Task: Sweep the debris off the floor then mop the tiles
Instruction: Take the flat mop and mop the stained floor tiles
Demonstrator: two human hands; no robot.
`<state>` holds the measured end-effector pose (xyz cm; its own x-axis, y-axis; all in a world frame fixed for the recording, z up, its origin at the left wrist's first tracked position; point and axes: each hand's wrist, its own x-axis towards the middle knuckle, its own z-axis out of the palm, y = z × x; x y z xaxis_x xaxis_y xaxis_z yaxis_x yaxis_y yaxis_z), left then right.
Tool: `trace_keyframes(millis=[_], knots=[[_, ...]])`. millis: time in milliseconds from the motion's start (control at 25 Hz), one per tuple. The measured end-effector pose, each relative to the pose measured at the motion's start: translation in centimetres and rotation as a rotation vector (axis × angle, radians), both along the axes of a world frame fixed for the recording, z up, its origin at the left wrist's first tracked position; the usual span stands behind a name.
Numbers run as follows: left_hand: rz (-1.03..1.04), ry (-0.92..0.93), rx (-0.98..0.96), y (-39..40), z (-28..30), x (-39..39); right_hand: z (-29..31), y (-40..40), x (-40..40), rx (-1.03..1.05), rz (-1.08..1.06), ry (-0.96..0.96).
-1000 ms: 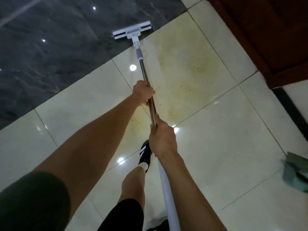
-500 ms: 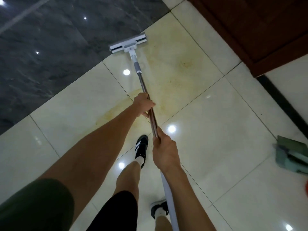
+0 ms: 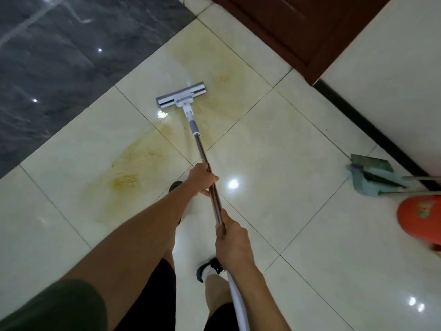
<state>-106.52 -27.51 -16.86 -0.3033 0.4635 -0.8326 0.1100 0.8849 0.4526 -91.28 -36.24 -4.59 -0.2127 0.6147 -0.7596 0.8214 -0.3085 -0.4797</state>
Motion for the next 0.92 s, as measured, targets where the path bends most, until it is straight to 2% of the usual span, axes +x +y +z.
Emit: trace_keyframes(millis=[200, 440, 680, 920], knots=[[0.014, 0.105, 0.008, 0.6, -0.4, 0.5, 0.9, 0.9, 0.1, -0.019, -0.028, 0.035], [0.060, 0.093, 0.005, 6.4, -2.2, -4.5, -0.3, 6.9, -5.3, -0.041, 0.015, -0.034], [0.089, 0.135, 0.031, 19.3, -4.6, -15.7, -2.4, 19.9, -16.5, -0.030, 0.003, 0.016], [0.094, 0.140, 0.053, 34.5, -5.8, -28.2, -5.2, 34.5, -28.5, 0.075, 0.004, 0.011]])
